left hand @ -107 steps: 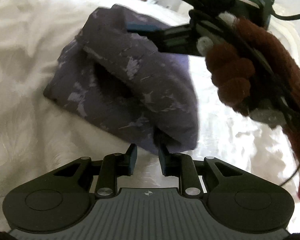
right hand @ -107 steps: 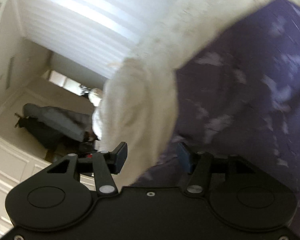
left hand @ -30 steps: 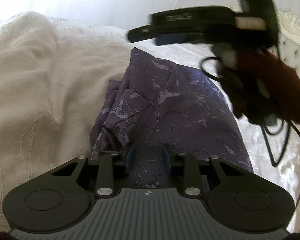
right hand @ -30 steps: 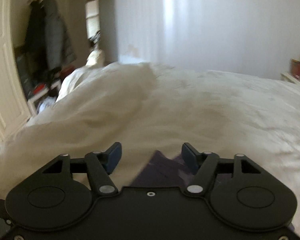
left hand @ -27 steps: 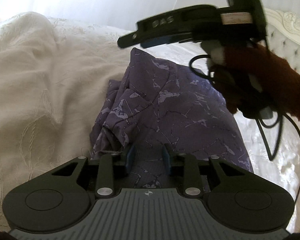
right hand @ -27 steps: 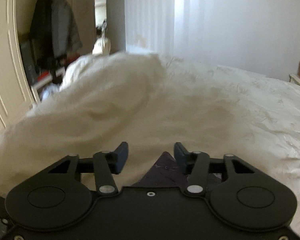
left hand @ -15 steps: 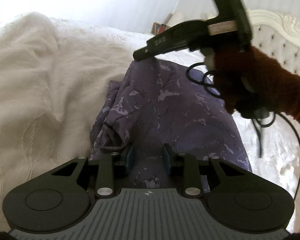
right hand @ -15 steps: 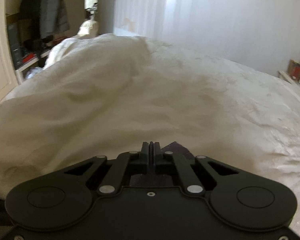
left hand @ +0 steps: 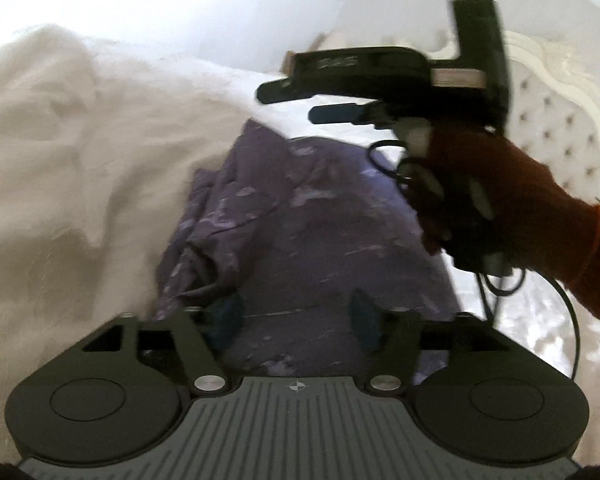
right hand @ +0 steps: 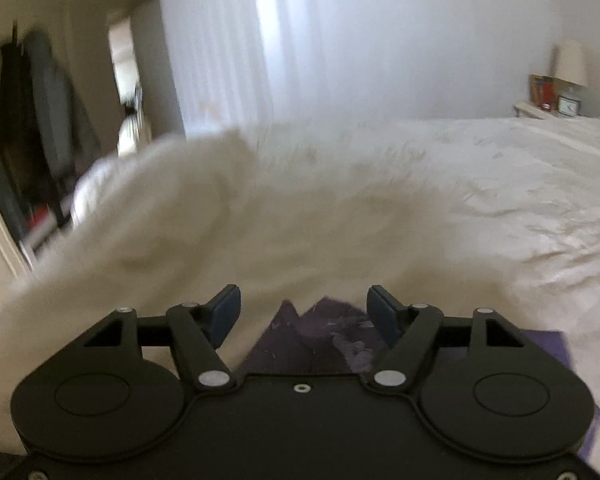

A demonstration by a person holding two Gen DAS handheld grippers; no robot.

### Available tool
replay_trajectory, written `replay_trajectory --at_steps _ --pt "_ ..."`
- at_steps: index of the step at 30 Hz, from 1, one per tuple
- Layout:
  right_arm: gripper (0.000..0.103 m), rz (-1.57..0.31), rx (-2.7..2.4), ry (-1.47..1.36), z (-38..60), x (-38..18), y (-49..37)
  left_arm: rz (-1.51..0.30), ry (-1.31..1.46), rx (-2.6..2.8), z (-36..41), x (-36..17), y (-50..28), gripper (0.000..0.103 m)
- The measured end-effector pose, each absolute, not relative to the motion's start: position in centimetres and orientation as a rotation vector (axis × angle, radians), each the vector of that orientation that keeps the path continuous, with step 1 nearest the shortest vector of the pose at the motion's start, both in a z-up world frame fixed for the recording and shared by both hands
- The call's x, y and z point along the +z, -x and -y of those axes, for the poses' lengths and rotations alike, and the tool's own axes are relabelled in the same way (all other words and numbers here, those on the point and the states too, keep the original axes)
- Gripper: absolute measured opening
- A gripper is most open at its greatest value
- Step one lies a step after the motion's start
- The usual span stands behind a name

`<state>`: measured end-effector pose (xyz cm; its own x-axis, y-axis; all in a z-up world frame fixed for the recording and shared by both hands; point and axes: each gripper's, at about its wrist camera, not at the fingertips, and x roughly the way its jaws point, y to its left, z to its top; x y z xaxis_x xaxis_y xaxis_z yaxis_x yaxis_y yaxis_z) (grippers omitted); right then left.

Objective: Fold large clothes

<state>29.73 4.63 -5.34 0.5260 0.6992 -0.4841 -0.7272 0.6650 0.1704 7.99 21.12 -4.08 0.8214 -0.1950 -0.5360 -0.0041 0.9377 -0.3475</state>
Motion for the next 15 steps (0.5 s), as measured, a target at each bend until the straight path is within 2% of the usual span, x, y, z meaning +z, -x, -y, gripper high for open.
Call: replay_trajectory --at_steps 4,8,13,15 --pt "0.089 -0.511 0.785 -0.016 0.7 -4.3 -28.3 -0.561 0.274 -0.113 -20.4 -2.4 -7.7 0.076" --pt "0.090 -0.551 0.648 -0.091 6.4 -5.5 -28.3 -0.557 0.284 -0.110 -20.9 -1.5 -8.3 0.079" --pt "0.090 -0.678 0.514 -0.341 13.1 -9.2 -29.3 -0.584 0.300 -0.103 -21.9 -1.0 -10.0 0.079" --pt "0.090 -0.720 0.499 -0.440 14.6 -10.8 -29.7 -0.594 0.287 -0.096 -22.3 -0.9 -10.3 0.083"
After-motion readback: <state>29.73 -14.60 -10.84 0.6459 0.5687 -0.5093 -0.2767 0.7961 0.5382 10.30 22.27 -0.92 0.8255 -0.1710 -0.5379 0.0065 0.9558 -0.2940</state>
